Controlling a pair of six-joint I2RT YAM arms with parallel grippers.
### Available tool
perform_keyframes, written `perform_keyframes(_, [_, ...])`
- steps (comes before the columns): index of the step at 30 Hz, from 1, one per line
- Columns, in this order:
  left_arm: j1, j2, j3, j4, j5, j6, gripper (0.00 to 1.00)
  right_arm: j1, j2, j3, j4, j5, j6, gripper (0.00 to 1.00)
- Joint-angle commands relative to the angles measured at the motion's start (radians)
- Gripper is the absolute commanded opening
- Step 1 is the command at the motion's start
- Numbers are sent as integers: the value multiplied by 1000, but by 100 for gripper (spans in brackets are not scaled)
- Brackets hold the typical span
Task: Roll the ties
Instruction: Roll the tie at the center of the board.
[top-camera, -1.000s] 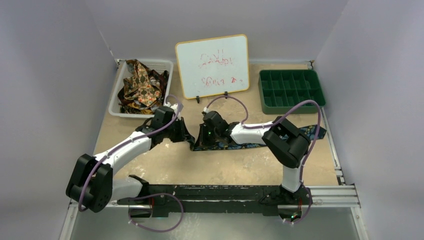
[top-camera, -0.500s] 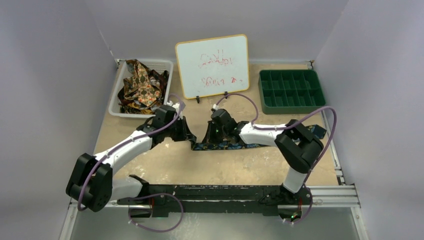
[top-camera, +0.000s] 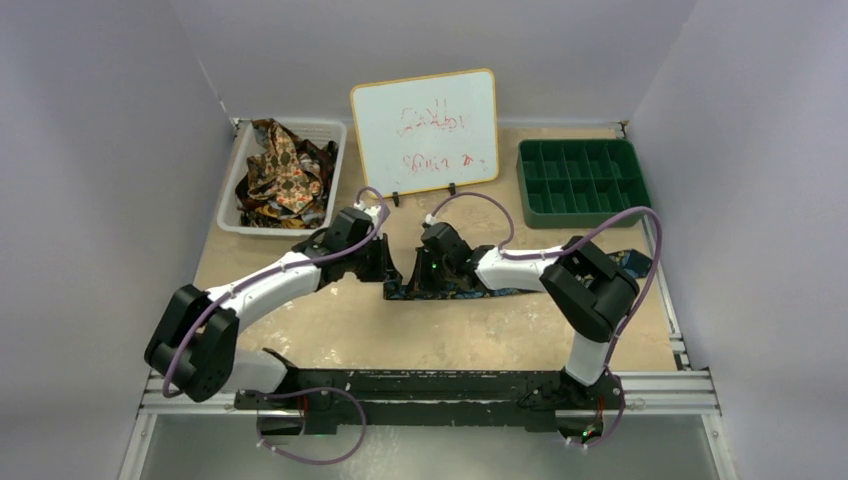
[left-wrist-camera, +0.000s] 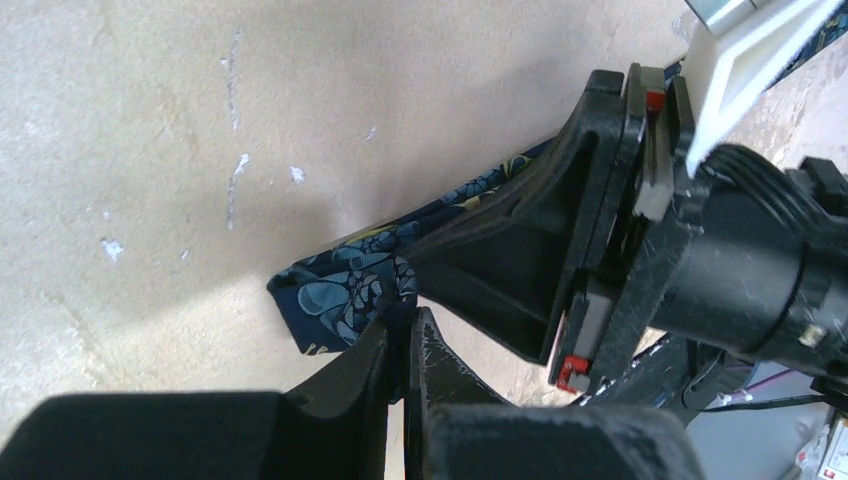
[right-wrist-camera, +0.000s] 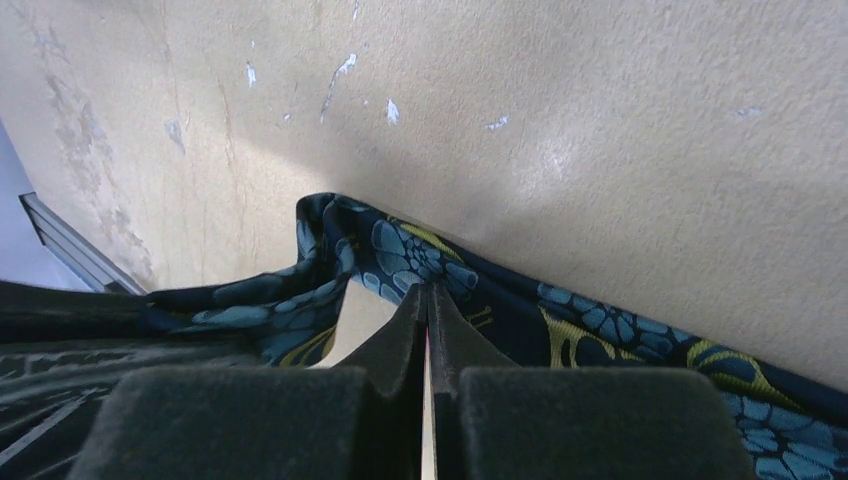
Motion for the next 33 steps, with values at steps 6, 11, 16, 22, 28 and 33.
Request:
perform_keyframes(6, [-72,106,111,26,-60,-3,0,-31,-223,-80,-108,203,77,11])
perform_keyframes(11, [-113,176,139,27,-82,-20,4,-125,-365,-196,-97,232,114,14])
perform_keyframes(16, [-131,227,152,55,-86,-46,16,-157,-455,-235,-75,215,90,20])
perform_keyframes(22, [-142,237,152,81,-49,-73,39,-158,-429,-232,-34,131,80,22])
perform_keyframes(28, [-143,145,206,32,-80,-61,64,-162,-424,-250,33,54,102,29])
perform_keyframes(33, [-136,30,191,-33,-152,-50,68,-162,-405,-250,97,-20,90,46])
